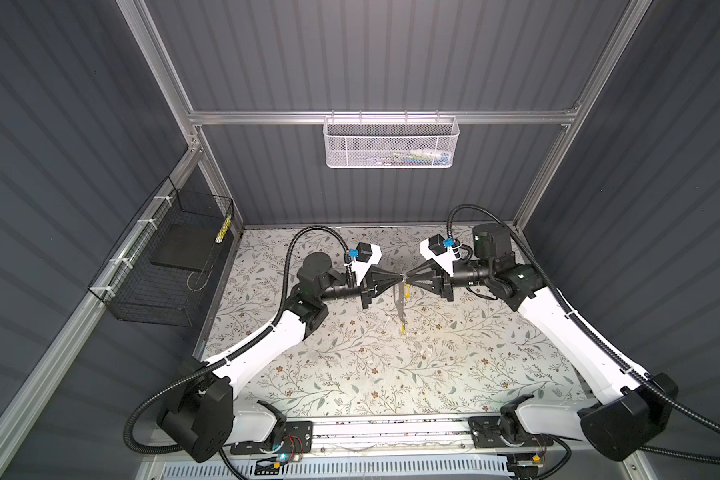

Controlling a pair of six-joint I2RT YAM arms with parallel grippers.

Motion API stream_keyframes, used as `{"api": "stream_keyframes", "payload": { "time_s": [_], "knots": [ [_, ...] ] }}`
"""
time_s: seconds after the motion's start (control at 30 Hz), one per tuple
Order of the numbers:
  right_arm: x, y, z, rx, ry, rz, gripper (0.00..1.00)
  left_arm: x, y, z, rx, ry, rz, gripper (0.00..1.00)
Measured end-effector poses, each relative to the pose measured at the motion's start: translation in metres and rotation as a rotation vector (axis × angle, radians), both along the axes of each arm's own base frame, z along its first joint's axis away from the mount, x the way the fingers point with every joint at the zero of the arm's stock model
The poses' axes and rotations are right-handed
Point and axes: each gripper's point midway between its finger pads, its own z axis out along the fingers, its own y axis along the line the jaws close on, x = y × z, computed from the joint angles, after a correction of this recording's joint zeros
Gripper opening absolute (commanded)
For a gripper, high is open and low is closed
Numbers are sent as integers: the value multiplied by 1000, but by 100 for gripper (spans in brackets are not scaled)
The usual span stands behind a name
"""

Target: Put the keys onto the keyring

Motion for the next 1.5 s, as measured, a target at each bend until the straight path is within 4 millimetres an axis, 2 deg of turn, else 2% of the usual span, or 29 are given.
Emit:
{"api": "stream_keyframes", "payload": {
  "time_s": [0.33, 0.53, 0.77, 0.9, 0.97, 1.1, 1.27, 1.4, 1.5],
  "knots": [
    [-2, 6, -2, -4, 1, 23, 11, -1, 0, 0, -2, 4, -4, 0],
    [-1, 6, -2, -5, -6, 25, 0, 0, 0, 0, -1, 6, -6, 0],
    [0, 6, -1, -11, -4, 23, 0, 0, 0, 0, -1, 10, -5, 0],
    [1, 5, -6, -41, 0, 8, 0, 3, 1, -6, 26, 16, 20, 13],
    [2, 6, -9, -65, 14, 1, 0, 6, 3, -11, 54, 19, 54, 16],
    [10, 5, -12, -117, 36, -14, 0, 12, 12, -12, 127, 4, 140, 20],
    [15, 3, -15, -175, 63, -31, 0, 15, 22, -7, 196, -57, 221, 20],
    [16, 2, -21, -225, 98, -32, 0, 9, 14, -11, 268, -117, 239, 20],
    [17, 4, -23, -255, 114, -22, 0, -5, -1, -13, 324, -202, 227, 20]
  ]
}}
